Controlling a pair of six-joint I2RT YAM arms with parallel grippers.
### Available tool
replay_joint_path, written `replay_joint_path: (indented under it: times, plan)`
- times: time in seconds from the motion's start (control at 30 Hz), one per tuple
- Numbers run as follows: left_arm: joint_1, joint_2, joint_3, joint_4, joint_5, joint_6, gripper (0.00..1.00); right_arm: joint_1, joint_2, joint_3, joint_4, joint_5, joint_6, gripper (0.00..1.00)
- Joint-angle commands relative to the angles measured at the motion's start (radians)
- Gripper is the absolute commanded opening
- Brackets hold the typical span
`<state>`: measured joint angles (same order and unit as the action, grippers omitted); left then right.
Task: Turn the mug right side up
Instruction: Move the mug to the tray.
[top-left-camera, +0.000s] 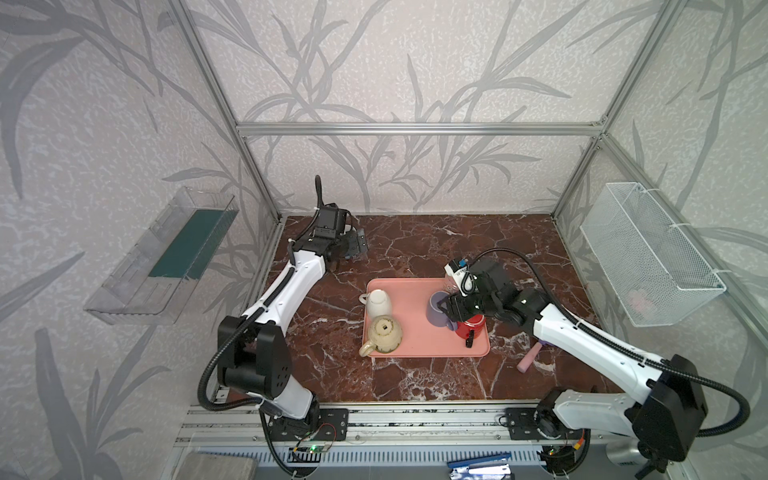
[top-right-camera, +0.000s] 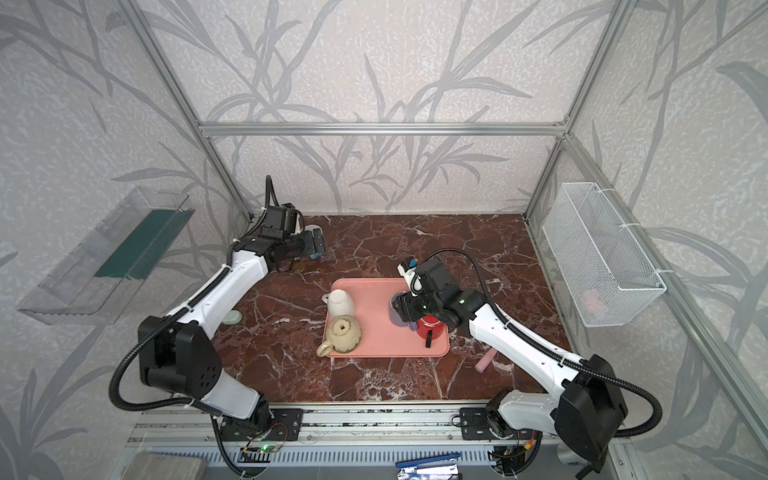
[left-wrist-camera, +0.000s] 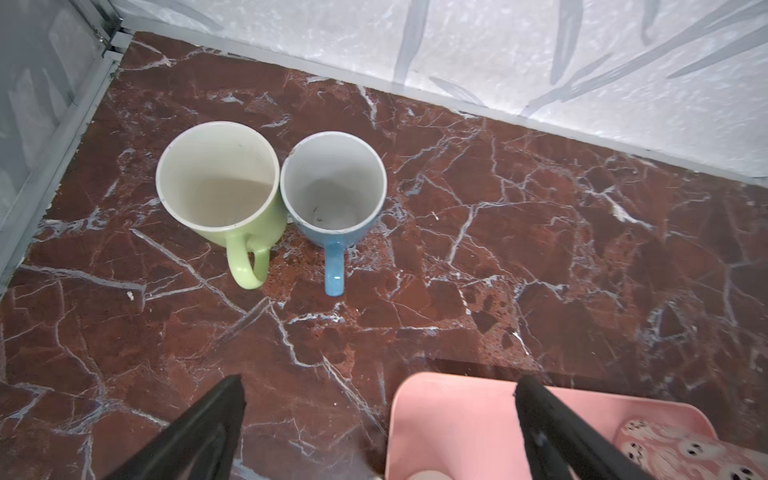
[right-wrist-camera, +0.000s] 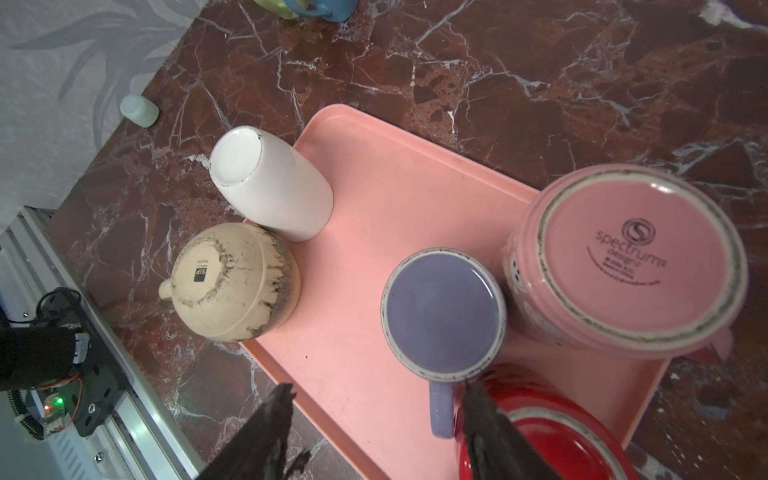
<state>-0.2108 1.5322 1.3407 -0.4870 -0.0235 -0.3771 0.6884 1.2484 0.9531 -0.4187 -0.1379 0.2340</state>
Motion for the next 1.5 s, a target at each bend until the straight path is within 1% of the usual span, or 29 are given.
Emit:
replay_joint_path:
  times: [0.0,0.17,0.3,0.57,0.7,0.87,1.13,1.47]
  plan:
    - [-0.025,-0.086,-0.027,-0.011,0.041,-0.026,0.99,0.013,-0.032,0.005,-0.077,0.068,-0.027,0.66]
    - [-0.041,-0.209,-0.083,-0.033,0.076,-0.034,0.99,0.022,-0.022,0.015,-0.125,0.084,-0.04,0.66]
    - [-0.047,-0.309,-0.15,-0.044,0.102,-0.034,0.99,0.025,0.014,0.04,-0.169,0.092,-0.057,0.65]
    - [-0.048,-0.475,-0.268,-0.08,0.124,0.0,0.99,0.042,0.098,0.082,-0.206,0.101,-0.067,0.59]
    - [-0.048,-0.531,-0.308,-0.093,0.132,0.01,0.99,0.051,0.144,0.113,-0.229,0.107,-0.074,0.56]
    - [-0.048,-0.564,-0.356,-0.084,0.125,0.021,0.99,0.056,0.195,0.155,-0.264,0.115,-0.085,0.53]
    - [-0.048,-0.561,-0.384,-0.064,0.154,0.023,0.99,0.057,0.26,0.2,-0.301,0.124,-0.081,0.54]
    - [-0.048,-0.575,-0.391,-0.064,0.146,0.03,0.99,0.066,0.33,0.232,-0.298,0.118,-0.087,0.56]
